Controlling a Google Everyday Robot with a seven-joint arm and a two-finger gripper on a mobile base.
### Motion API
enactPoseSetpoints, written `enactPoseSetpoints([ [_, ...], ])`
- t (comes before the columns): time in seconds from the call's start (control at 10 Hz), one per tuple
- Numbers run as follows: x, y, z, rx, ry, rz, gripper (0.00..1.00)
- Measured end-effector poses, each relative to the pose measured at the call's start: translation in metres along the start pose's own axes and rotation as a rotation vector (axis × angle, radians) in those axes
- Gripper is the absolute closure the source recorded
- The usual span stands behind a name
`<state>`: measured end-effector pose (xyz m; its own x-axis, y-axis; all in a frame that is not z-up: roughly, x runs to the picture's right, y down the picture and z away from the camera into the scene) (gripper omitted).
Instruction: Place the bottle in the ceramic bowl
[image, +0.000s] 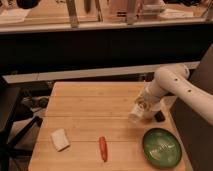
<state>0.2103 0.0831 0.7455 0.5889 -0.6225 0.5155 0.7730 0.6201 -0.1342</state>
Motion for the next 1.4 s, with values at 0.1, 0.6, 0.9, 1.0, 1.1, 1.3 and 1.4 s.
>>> enactPoseSetpoints([
  [0.1, -0.003, 0.007, -0.001, 0.0, -0.003, 0.011, 1.0],
  [0.6, -0.015, 0.04, -0.006, 0.004, -0.004, 0.057, 1.0],
  [0.9, -0.026, 0.071, -0.004, 0.011, 0.005, 0.088, 1.0],
  [1.0, -0.027, 0.075, -0.003, 0.012, 0.006, 0.093, 1.0],
  [1.1, -0.029, 0.079, -0.001, 0.015, 0.006, 0.099, 1.0],
  [1.3, -0.032, 0.093, 0.002, 0.018, 0.011, 0.114, 1.0],
  [1.4, -0.035, 0.106, 0.004, 0.022, 0.015, 0.129, 1.0],
])
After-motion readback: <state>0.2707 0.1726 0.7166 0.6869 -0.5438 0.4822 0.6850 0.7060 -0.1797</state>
